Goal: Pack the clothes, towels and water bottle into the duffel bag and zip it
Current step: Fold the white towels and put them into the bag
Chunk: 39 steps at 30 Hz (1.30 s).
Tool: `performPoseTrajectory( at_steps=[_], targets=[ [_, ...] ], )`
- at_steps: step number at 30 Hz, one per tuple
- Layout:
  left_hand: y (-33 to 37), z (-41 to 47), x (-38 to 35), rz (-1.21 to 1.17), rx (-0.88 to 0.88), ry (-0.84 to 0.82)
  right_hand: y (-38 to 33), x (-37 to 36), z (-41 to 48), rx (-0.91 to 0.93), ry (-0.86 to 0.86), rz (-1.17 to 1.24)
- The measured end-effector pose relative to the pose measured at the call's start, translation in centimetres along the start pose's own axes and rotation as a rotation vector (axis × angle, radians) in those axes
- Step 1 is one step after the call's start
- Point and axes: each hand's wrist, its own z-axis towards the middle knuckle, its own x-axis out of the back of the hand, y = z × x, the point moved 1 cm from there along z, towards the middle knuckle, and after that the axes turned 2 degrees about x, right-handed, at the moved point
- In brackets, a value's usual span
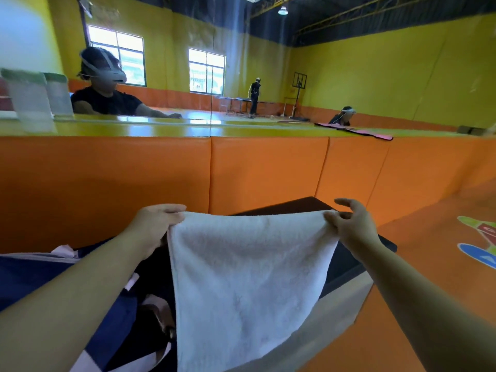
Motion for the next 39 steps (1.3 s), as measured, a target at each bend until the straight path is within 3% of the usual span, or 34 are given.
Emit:
performPoseTrajectory(
  at_steps=[9, 18, 24, 30, 32, 35, 37, 39],
  targets=[
    [4.0, -3.6, 2.6, 0.303, -0.317, 0.036, -4.0, 4.2, -2.2, 0.100, -0.131, 0.027],
    [8.3, -6.4, 4.7, 0.513, -0.583, -0.029, -8.4, 9.2, -5.3, 0.309, 0.003, -0.156],
    [10.0, -6.9, 5.5, 0.659, -0.751, -0.041, -10.0, 10.9, -5.8, 0.299, 0.013, -0.216],
    [10.3, -3.1, 4.2, 0.824, -0.622, 0.018, -9.7, 8.0, -1.7, 0.237, -0.032, -0.355],
    [10.2, -1.4, 3.2, 0.781, -0.481, 0.042, -9.1, 6.3, 0.3, 0.191, -0.070, -0.265],
    [10.6, 1.4, 2.4, 0.438, -0.379, 0.044, -8.5, 4.5, 3.5, 0.149, -0.042, -0.100],
    [11.5, 2.6, 2.2, 0.311, -0.482, 0.107, -8.8, 4.2, 5.4, 0.203, 0.027, -0.016],
    [12.5, 2.6, 2.1, 0.366, -0.636, 0.240, -9.1, 4.5, 6.7, 0.272, 0.134, 0.049]
  ],
)
